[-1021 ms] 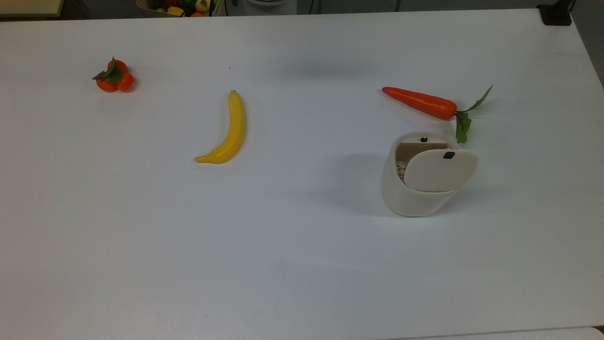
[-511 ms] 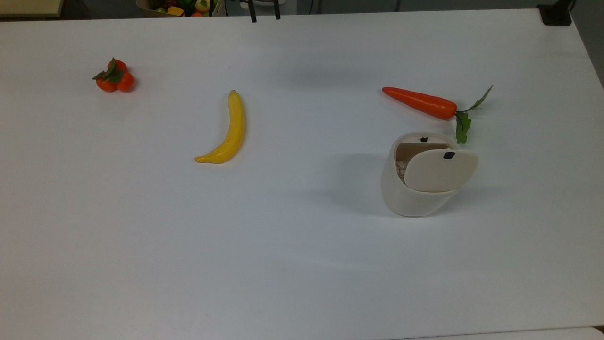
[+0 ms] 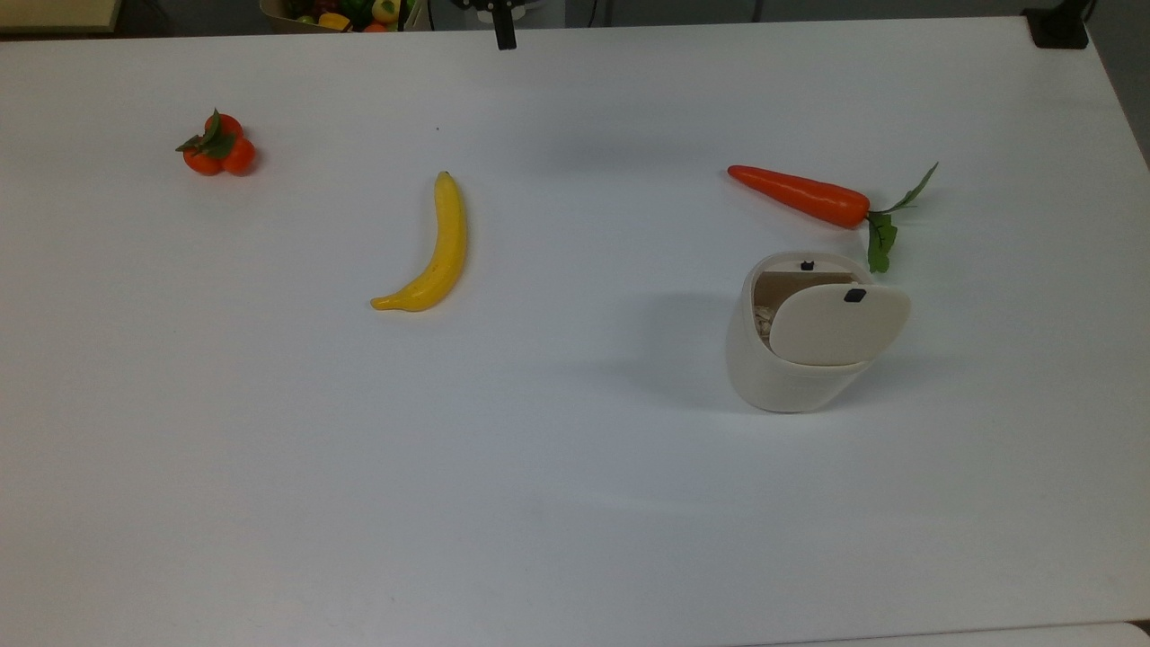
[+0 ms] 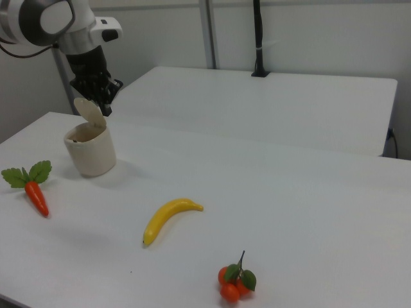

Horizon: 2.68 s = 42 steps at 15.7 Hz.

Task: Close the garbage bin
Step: 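Move the gripper toward the open lid of the cream bin, then lower the gripper onto the raised flip lid's edge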

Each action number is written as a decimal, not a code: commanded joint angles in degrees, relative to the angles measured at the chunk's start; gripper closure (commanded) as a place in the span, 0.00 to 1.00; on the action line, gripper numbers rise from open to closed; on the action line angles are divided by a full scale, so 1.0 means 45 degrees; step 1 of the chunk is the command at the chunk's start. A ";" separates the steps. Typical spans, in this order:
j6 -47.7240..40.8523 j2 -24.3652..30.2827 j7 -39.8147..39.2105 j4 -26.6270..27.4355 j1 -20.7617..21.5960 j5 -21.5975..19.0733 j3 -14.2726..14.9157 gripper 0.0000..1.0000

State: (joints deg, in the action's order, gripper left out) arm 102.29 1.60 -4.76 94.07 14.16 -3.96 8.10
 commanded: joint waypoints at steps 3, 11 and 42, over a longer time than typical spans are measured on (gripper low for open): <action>0.1077 -0.0335 0.1660 0.0170 0.0681 0.0216 0.0036 1.00; 0.4081 -0.1176 0.3615 -0.0182 0.0759 0.0315 -0.0706 1.00; 1.2368 -0.6000 0.4944 -0.1627 0.1365 0.1115 -0.2933 1.00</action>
State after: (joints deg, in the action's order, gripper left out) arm 157.02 -23.96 16.38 87.63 19.51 -0.32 -5.22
